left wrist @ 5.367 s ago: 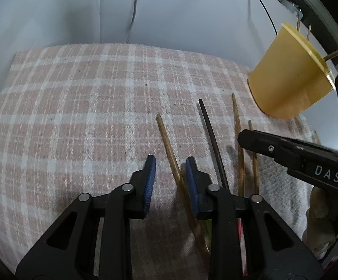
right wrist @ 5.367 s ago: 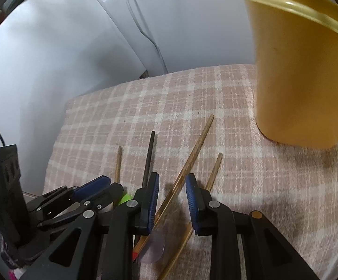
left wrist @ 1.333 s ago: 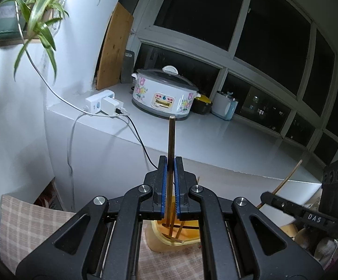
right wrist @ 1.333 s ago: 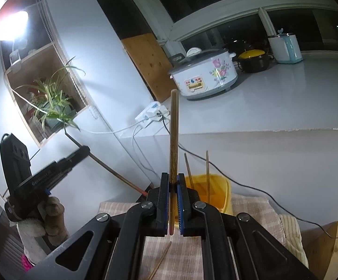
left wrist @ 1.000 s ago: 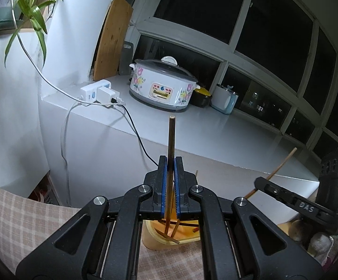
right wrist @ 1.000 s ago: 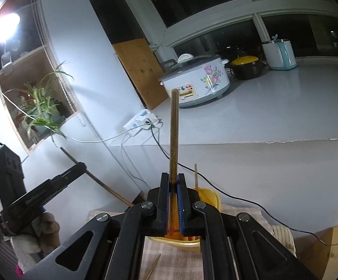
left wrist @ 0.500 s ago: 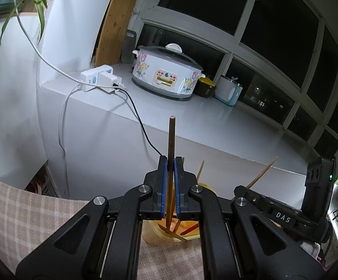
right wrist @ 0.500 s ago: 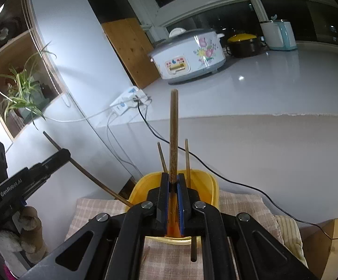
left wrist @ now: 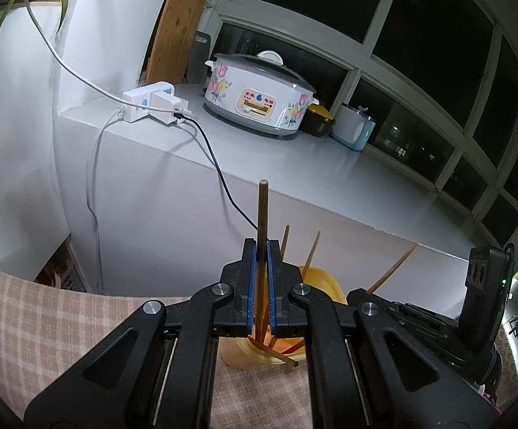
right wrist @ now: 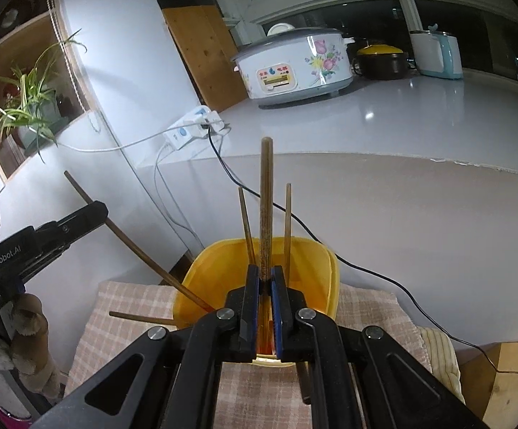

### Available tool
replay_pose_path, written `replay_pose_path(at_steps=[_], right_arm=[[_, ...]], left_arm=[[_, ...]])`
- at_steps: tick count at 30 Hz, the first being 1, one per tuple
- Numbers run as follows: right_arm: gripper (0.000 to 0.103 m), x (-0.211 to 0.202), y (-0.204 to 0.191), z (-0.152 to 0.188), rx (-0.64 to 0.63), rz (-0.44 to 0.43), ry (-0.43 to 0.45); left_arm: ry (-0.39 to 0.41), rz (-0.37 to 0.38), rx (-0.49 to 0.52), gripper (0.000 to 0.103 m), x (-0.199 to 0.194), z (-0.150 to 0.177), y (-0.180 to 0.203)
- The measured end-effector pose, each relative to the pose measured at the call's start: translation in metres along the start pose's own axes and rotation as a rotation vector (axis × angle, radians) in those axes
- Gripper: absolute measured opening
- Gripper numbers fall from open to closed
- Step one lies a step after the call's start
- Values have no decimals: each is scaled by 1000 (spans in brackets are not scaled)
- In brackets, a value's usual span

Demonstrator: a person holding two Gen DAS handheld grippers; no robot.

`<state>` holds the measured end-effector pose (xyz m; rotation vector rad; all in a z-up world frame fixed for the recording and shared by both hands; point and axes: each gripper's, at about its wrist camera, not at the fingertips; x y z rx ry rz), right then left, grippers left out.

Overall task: Organize utensils
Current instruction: 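Carry both wooden chopsticks over the yellow container and lower them in, then open both tools to release the chopsticks and raise them away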

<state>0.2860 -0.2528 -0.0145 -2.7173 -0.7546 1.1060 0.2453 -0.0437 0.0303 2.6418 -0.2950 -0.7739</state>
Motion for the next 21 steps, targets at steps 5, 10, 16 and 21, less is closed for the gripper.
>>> replay_pose_path(at_steps=[5,10,16,21], right_arm=[[7,2,-3,3,-20,9,-10],[15,-1,-5,4,-34,16,-1],[33,-8,-8,6,-57,24,18],[50,-17,-9,10,-69,43,37]], left_arm=[[-5,2,0,3,1,5,-1],[-3,4,3,3,0,6,1],[-3,-15,33,11,-6,9,5],[15,-28,35,30,-15,10,4]])
Point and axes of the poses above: each gripper's, at about its wrist camera, not at the fingertips, and x roughly the way its jaws point, y to its right, z to its underside, and after that the axes turned 4 degrees about -y, right-handed
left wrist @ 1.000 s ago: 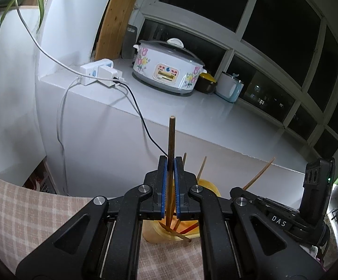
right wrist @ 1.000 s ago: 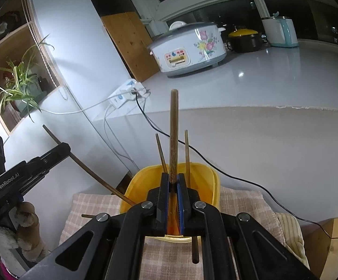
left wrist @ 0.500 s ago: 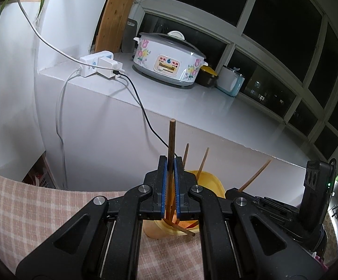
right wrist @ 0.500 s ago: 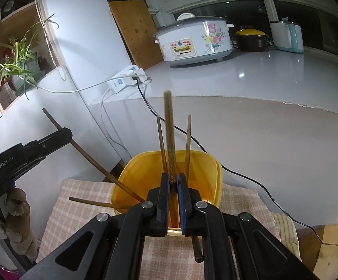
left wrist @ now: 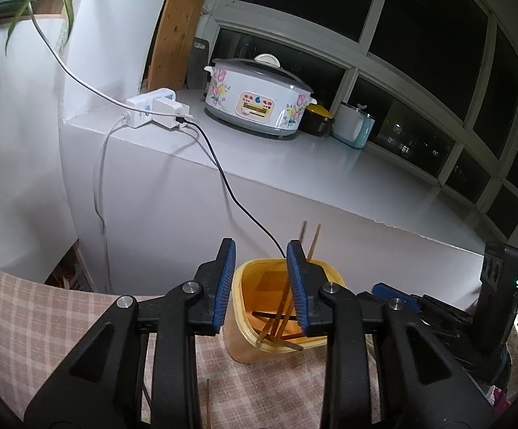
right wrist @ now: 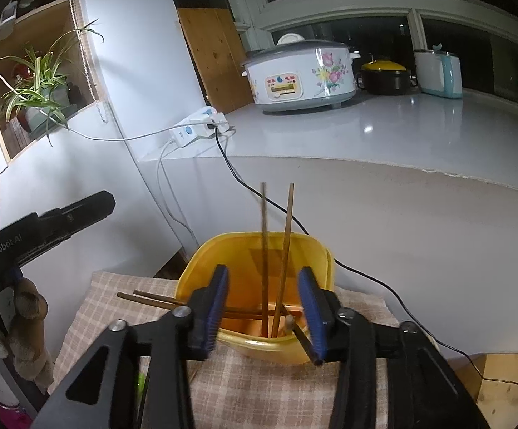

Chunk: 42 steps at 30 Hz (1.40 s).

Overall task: Organize utensils
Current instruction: 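Open both tools to release the chopsticks and raise them away, then move both open tools back down to the remaining chopsticks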

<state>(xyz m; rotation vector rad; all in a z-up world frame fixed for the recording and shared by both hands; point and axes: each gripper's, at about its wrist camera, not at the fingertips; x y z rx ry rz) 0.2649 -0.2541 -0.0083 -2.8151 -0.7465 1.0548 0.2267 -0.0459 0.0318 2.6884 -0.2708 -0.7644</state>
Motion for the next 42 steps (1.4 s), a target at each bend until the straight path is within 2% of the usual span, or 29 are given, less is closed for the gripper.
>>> replay_pose_path(at_steps=[2,5,7,11,14,16,28,35,38,42], right_arm=[[59,-5,-1,1,-6,11,9],[68,-11,-4,4,-27,24,20],[75,-15,-7,7,-39,31,28],[90,-22,-11,13,-46,27,39],[95,-27,-15,17,-57,35,44],[103,-29,-17,20,-65,42,47],[103,-59,-26,31,-74,38,106],[103,-64,-35,44,-79,0,97],[103,-65,-38,52,-76,-5,94],[103,-60,-39,63,-62,-35,62]], left_arm=[[8,-4,-1,38,-4,0,0],[21,-17,6,55,-12,0,0],[28,-19,9,63,-17,0,1],[32,-21,20,74,-27,2,2],[34,-25,28,77,-34,5,2],[35,-24,27,77,-37,7,2],[53,-50,70,77,-72,21,0],[37,-92,136,77,-91,41,-3],[21,-128,156,77,-97,53,-12],[-17,-165,121,77,-102,70,-37]])
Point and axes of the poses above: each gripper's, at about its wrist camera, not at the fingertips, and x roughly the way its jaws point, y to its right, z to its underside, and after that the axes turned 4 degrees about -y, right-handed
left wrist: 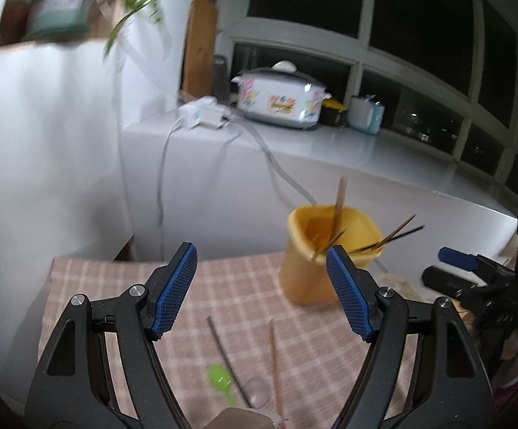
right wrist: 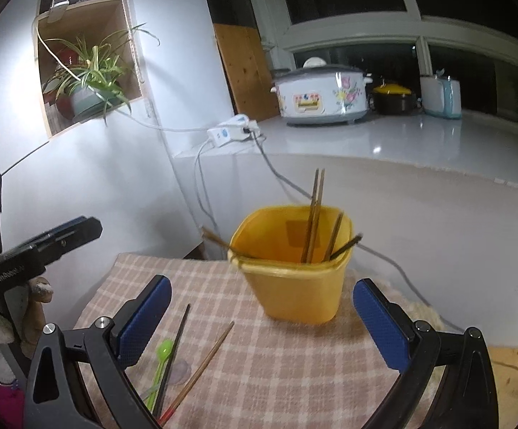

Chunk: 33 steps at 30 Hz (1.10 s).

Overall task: Organize utensils
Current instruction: 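Move both open tools back down to the remaining chopsticks, then close the left tool on a black chopstick while the right tool grasps a wooden chopstick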

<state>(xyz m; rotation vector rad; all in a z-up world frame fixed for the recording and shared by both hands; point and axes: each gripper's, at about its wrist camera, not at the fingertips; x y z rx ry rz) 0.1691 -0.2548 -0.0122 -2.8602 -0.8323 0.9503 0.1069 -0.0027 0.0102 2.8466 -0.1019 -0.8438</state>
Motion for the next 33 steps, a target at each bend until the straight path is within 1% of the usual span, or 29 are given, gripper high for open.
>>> replay_pose_path(at_steps=[4,8,10,11,13,15,16,17,19,21,23,25,26,28,31,33], right_arm=[[103,12,-3,12,6,-19,-45],[103,29,-8,26,10,-31,-103],[100,38,-10,32,14,-48,-134],[98,45,-12,36,18,-57,-161],[95,57,-14,43,21,-62,-200],[95,70,-16,49,25,-64,-237],[90,77,-17,52,29,-66,-258],[83,83,-19,56,32,-67,-281],[75,98,-21,61,39,-65,-332],[65,112,-21,64,66,-71,-377],[48,124,-21,67,100,-90,-422],[43,136,-24,70,125,-93,-457],[41,141,-27,71,133,-93,-467],[36,151,-33,73,142,-102,-487],[32,166,-39,73,152,-99,-515],[27,176,-41,73,164,-96,-535]], left_arm=[[-59,-36,-48,77,10,22,-27],[-123,-46,-100,77,23,48,-50],[-148,-44,-121,76,27,60,-58],[-166,-37,-137,69,30,66,-62],[-203,-26,-160,61,37,75,-68],[-232,-20,-174,54,44,83,-72],[-246,-14,-181,51,48,87,-73],[-263,-1,-190,49,52,90,-75],[-285,18,-201,41,57,94,-77],[-312,36,-199,36,66,96,-74],[-343,52,-186,29,76,96,-70],[-373,62,-173,27,86,96,-66],[-389,64,-168,23,92,96,-64],[-418,69,-159,21,104,96,-61],[-461,58,-154,16,119,99,-59],[-483,44,-151,15,128,100,-59]])
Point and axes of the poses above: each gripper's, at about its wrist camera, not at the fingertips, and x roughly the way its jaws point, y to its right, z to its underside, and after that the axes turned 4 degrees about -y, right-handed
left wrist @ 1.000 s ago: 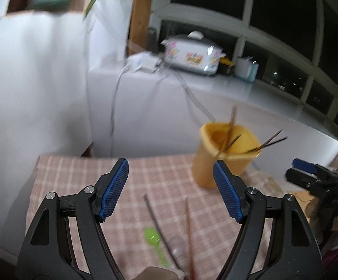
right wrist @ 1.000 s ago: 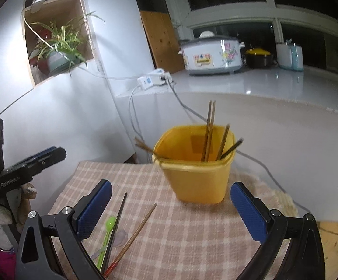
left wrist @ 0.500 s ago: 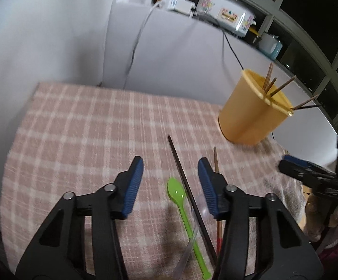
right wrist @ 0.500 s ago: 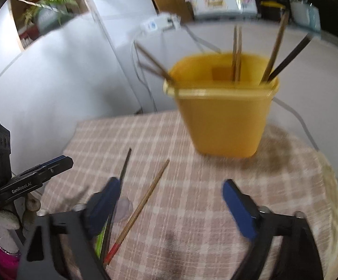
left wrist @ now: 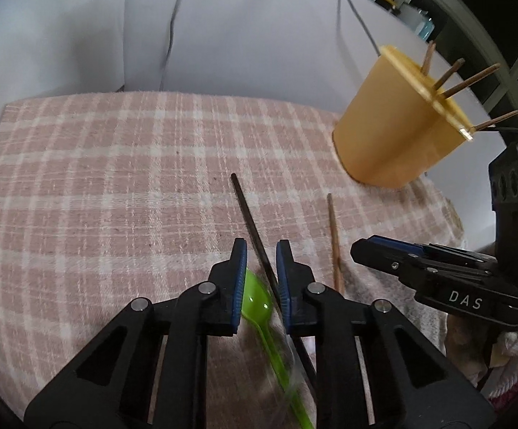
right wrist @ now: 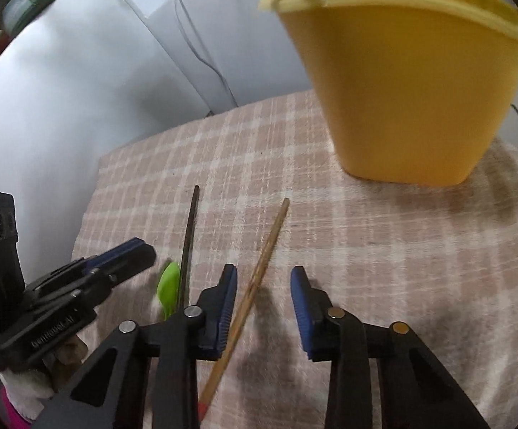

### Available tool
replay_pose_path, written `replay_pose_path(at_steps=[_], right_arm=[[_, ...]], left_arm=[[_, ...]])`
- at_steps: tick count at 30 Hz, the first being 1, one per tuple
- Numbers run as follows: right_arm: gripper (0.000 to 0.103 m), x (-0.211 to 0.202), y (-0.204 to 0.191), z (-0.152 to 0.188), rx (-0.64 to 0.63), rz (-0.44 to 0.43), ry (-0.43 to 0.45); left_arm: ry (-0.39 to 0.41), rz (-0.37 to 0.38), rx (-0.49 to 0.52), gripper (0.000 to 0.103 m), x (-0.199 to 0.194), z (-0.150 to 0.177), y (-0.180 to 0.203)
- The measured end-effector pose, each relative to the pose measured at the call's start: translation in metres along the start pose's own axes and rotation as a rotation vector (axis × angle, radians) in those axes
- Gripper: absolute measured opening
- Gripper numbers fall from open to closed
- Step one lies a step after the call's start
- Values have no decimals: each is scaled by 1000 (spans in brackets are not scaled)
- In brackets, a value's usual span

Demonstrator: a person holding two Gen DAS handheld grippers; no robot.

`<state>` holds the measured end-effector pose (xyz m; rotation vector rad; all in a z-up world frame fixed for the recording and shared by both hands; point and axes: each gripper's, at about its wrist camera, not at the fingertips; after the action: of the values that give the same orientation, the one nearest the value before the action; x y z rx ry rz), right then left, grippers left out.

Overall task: Organize utensils
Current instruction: 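Close the left tool on a black chopstick while the right tool grasps a wooden chopstick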

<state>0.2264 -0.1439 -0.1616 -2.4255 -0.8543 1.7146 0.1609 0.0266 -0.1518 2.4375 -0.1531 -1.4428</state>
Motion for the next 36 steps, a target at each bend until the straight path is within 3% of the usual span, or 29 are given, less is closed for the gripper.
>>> replay_pose_path(at_steps=[12,15,23,28,36], right_arm=[[18,29,-12,-17,7,52,-50],[15,36,-17,-20,-13,72,-58],[8,49,-29,-22,-42,108,-50],[7,50,-28,-24,-26,92,-47],[5,24,-16,-19,-15,32,-17]], left_arm=[[-53,-41,12,15,32,-16,6],[-60,-67,25,9,44,-18,6],[-40,-36,-19,6,53,-22,4],[-29,18,-60,3,39,-22,-10],[22,42,-45,3,5,-29,-11]])
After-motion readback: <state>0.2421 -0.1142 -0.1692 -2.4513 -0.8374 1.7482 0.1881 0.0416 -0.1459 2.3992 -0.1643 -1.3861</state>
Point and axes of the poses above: each gripper's, at about its wrist camera, not at the fingertips, and x roughly the way its jaws point, y to its right, z to its underside, and after that the axes turned 4 degrees about -y, right-handed
